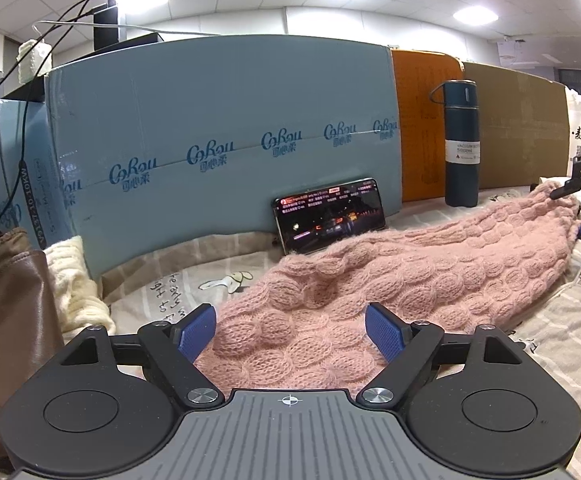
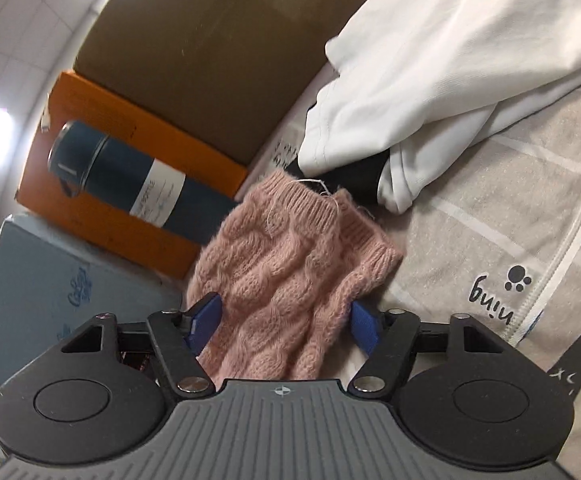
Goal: Fold clothes
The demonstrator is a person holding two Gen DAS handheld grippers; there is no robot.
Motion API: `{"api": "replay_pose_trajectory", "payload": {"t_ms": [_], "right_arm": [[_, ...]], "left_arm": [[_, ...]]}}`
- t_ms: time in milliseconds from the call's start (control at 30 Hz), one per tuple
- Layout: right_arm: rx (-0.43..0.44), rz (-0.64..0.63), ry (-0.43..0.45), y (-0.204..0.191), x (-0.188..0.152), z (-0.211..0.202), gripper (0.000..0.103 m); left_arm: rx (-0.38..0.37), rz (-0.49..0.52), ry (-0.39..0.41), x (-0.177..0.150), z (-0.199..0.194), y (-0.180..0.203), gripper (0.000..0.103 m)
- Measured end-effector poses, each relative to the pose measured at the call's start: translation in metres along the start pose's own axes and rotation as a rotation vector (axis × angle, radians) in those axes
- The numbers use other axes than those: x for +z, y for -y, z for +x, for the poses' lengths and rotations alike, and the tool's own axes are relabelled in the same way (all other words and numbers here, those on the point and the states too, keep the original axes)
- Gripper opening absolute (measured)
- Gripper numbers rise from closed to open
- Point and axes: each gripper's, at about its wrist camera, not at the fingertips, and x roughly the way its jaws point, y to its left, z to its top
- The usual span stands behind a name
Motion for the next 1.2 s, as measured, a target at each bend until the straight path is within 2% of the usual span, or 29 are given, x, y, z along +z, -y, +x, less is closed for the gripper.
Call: {"api": "replay_pose_trajectory", "payload": {"t_ms": [33, 67, 133, 233, 467, 633, 700, 767, 800, 867, 900, 933, 1000, 1033, 1100, 1167, 1200], "right_arm": [[-0.004, 0.006, 0.018, 0.001, -0.002, 0.000, 0.044], [-0.002, 0.023, 0.021, 0.004, -0.003, 0.001, 0.039], [0.022, 0.052, 0.031, 0.009, -0.003, 0.000, 0.021], [0.089, 0.087, 0.057, 0.012, -0.003, -0.010, 0.015], [0.164, 0.064, 0.201, -0.006, -0.019, -0.084, 0.015], [0.038, 0.031, 0.325, -0.001, -0.030, -0.120, 0.015], [-0.018, 0.026, 0.309, 0.007, -0.029, -0.113, 0.015], [-0.068, 0.029, 0.257, 0.020, -0.024, -0.100, 0.016], [-0.098, 0.021, 0.231, 0.024, -0.022, -0.093, 0.020], [-0.167, 0.017, 0.230, 0.031, -0.020, -0.088, 0.037], [-0.212, 0.006, 0.268, 0.032, -0.019, -0.092, 0.055], [-0.260, -0.013, 0.335, 0.032, -0.019, -0.097, 0.065], [-0.312, -0.092, 0.458, 0.025, -0.019, -0.108, 0.066], [-0.319, -0.129, 0.486, 0.023, -0.018, -0.113, 0.067], [-0.308, -0.184, 0.465, 0.018, -0.015, -0.114, 0.068], [-0.317, -0.227, 0.408, 0.015, -0.017, -0.103, 0.067], [-0.322, -0.248, 0.378, 0.014, -0.018, -0.098, 0.062]], "left_arm": [[-0.001, -0.002, -0.001, 0.000, 0.000, 0.000, 0.085], [-0.002, -0.005, -0.002, 0.000, 0.000, -0.001, 0.085], [-0.003, -0.012, -0.003, -0.001, 0.000, -0.002, 0.085], [-0.004, -0.021, -0.003, -0.001, 0.001, -0.004, 0.085], [0.001, -0.016, 0.011, 0.000, -0.001, -0.004, 0.085], [0.005, -0.023, 0.021, 0.002, -0.004, -0.006, 0.085], [0.003, -0.023, 0.023, 0.002, -0.004, -0.005, 0.085], [0.001, -0.021, 0.025, 0.002, -0.005, -0.005, 0.085], [-0.001, -0.021, 0.027, 0.002, -0.006, -0.004, 0.085], [-0.003, -0.020, 0.026, 0.002, -0.006, -0.004, 0.085], [-0.004, -0.020, 0.025, 0.002, -0.005, -0.004, 0.085], [-0.005, -0.019, 0.023, 0.002, -0.005, -0.004, 0.085], [-0.007, -0.016, 0.022, 0.002, -0.005, -0.003, 0.085], [-0.008, -0.014, 0.021, 0.002, -0.005, -0.002, 0.085], [-0.010, -0.011, 0.019, 0.001, -0.005, -0.001, 0.085], [-0.010, -0.008, 0.020, 0.001, -0.005, 0.000, 0.085], [-0.010, -0.007, 0.020, 0.001, -0.005, 0.000, 0.085]]}}
